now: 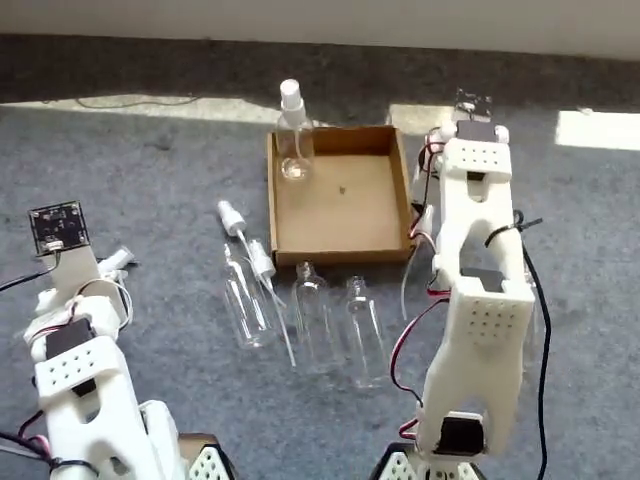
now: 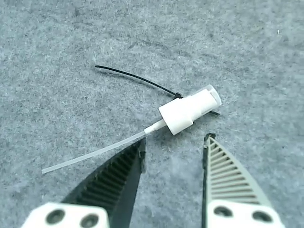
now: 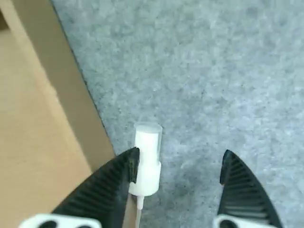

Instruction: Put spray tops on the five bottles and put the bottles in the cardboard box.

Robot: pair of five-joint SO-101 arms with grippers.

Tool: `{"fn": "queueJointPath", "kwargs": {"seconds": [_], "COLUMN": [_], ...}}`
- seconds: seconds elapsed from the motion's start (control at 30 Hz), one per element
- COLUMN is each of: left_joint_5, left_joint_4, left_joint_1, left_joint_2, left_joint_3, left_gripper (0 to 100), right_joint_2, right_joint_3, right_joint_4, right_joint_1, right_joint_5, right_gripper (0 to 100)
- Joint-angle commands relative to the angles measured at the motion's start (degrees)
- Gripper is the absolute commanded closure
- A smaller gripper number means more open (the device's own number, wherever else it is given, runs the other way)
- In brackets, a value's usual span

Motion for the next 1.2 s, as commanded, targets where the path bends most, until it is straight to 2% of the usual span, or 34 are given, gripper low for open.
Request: {"fn": "queueJointPath", "kwargs": {"seconds": [0.0, 0.33, 0.57, 0.8, 0.87, 0.97, 1.07, 1.17], "left_joint_5": [-0.26, -0.26, -0.26, -0.26, -0.26, -0.26, -0.26, -0.26], "left_joint_4": [-0.97, -0.97, -0.97, -0.97, -0.97, -0.97, -0.97, -2.64], "left_joint_1": [0.92, 0.92, 0.92, 0.92, 0.92, 0.57, -0.22, -5.32], "left_joint_2": [-0.75, -0.75, -0.75, -0.75, -0.75, -0.75, -1.01, -0.92], "left_joint_3": [-0.22, -0.22, -0.22, -0.22, -0.22, -0.22, -0.75, -2.77], "left_gripper": [81, 81, 81, 81, 81, 81, 81, 81], "right_joint_2": [0.31, 1.71, 1.19, -6.02, -9.01, -14.9, -19.56, -22.2], "right_joint_3": [-3.12, -3.03, -3.21, -17.89, -24.57, -32.22, -30.64, -27.3], "right_joint_4": [-0.66, -0.13, 3.38, 17.36, 21.23, 21.23, 21.23, 21.05], "right_joint_1": [-0.92, 2.15, 6.99, 7.25, 5.49, 0.13, -9.71, -22.2], "right_joint_5": [-0.7, -0.53, -0.35, -0.26, -0.35, -0.62, -0.62, -0.62], "right_gripper": [75.7, 76.5, 98.8, 99.1, 99.1, 99.1, 99.1, 99.1]}}
